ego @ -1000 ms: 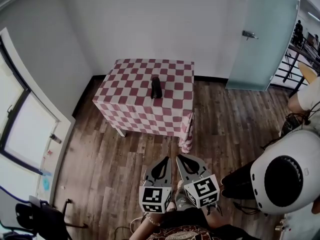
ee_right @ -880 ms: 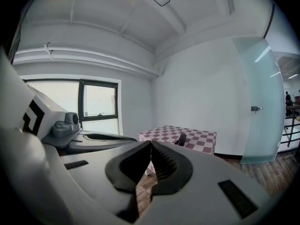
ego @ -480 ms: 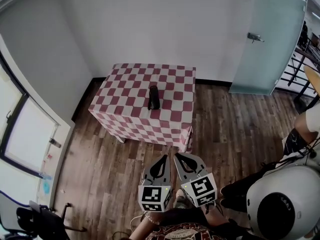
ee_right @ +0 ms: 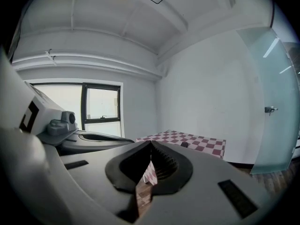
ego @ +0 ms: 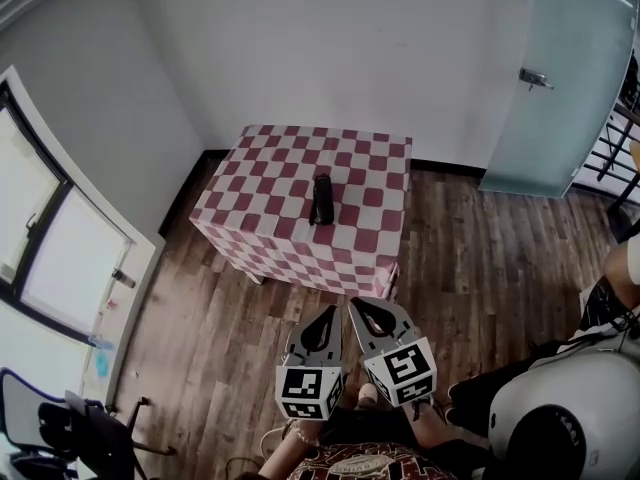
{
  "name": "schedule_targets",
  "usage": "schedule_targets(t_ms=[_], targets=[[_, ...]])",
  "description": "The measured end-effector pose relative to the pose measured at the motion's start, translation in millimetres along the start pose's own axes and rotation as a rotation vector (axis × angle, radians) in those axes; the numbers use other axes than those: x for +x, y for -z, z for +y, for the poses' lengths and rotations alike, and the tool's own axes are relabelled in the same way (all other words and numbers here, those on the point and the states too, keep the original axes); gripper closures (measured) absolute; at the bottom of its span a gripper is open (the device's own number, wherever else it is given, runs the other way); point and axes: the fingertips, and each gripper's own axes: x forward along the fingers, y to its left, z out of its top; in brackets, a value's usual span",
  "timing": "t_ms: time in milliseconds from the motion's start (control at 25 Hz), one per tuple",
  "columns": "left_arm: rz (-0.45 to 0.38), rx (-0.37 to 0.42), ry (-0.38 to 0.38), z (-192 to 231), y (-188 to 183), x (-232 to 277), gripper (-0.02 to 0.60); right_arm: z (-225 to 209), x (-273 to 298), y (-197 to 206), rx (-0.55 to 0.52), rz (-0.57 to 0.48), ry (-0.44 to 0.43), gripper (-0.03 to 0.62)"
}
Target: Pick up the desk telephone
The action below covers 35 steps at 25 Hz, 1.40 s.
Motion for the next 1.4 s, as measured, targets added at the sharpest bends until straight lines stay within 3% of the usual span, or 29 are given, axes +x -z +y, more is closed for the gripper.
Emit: schedule_targets(t_ms=[200, 640, 1400], targets=[[0.001, -0.014, 0.019, 16, -3, 17, 0.572, -4, 23, -1, -0.007, 0.012, -0.005, 0.577], [0.014, -0.017, 0.09, 69, -24, 76, 0.572, -36, 92, -22, 0.007, 0.01, 0.068, 0.577], [0.051, -0.047, 0.189, 128, -20, 131, 0.572, -52, 170, -20, 0.044, 0.029, 0.143, 0.577]])
